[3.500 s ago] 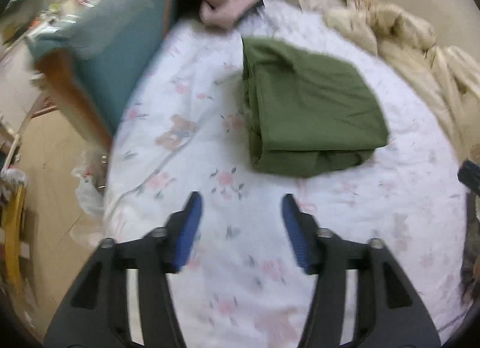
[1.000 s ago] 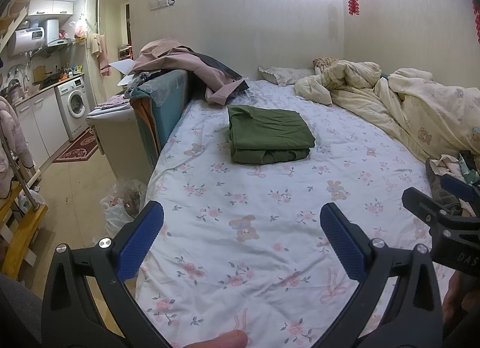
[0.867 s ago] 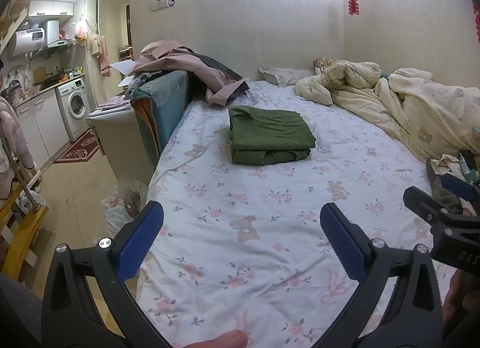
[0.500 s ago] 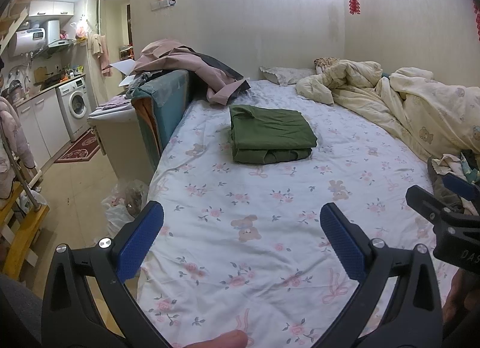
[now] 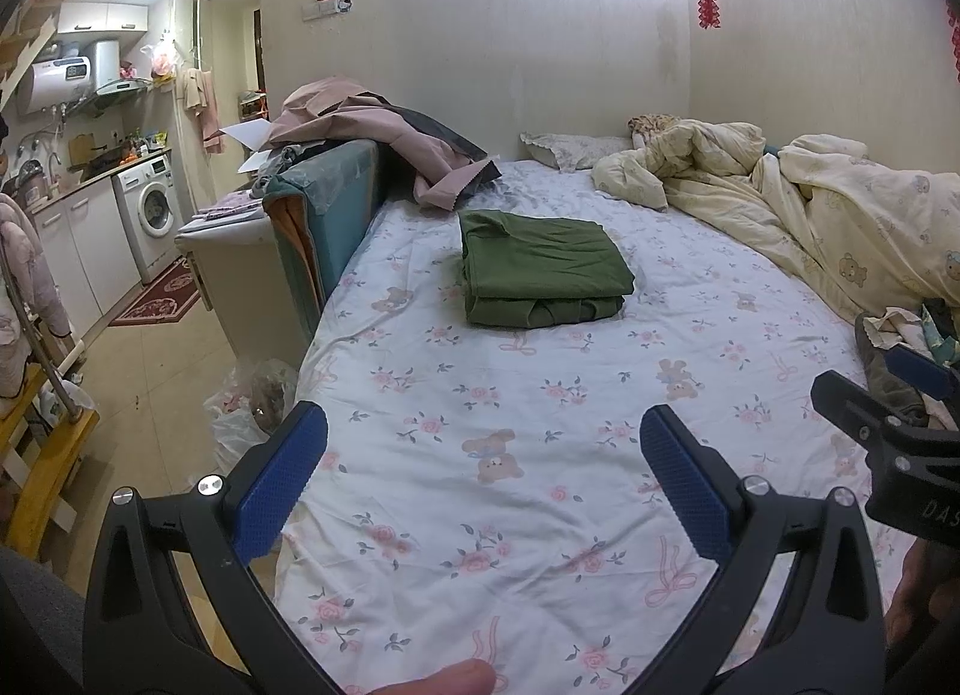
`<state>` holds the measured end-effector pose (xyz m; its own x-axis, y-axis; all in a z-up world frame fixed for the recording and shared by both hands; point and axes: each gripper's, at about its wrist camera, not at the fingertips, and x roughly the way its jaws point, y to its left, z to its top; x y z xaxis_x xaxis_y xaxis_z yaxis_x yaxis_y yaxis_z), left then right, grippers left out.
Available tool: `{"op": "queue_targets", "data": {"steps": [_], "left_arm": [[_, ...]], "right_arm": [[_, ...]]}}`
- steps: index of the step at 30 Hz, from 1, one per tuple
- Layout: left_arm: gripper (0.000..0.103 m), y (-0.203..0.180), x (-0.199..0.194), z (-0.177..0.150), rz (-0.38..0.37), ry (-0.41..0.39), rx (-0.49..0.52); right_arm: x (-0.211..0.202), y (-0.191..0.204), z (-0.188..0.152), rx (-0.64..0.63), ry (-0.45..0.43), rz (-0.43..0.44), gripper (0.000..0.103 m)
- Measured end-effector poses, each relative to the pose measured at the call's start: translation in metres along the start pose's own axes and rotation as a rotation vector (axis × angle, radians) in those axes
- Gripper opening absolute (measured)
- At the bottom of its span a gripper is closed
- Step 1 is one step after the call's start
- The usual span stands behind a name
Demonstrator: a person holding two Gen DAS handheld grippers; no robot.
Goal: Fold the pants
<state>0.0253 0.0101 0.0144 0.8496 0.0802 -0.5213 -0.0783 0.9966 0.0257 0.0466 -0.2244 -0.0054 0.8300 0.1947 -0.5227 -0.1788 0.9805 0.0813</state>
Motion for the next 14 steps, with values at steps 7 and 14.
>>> {"op": "queue_targets", "data": {"steps": [7, 14], "left_arm": [[0.103, 0.0015, 0.0008, 0.0002, 0.000, -0.001, 0.000], [0.103, 0.0016, 0.0005, -0.0009, -0.010, -0.002, -0.003]], "right_arm": [[-0.0005, 0.0000, 0.0009, 0.001, 0.000, -0.001, 0.103], [-0.0003, 0.0005, 0.0006, -0.001, 0.000, -0.001, 0.103]]}}
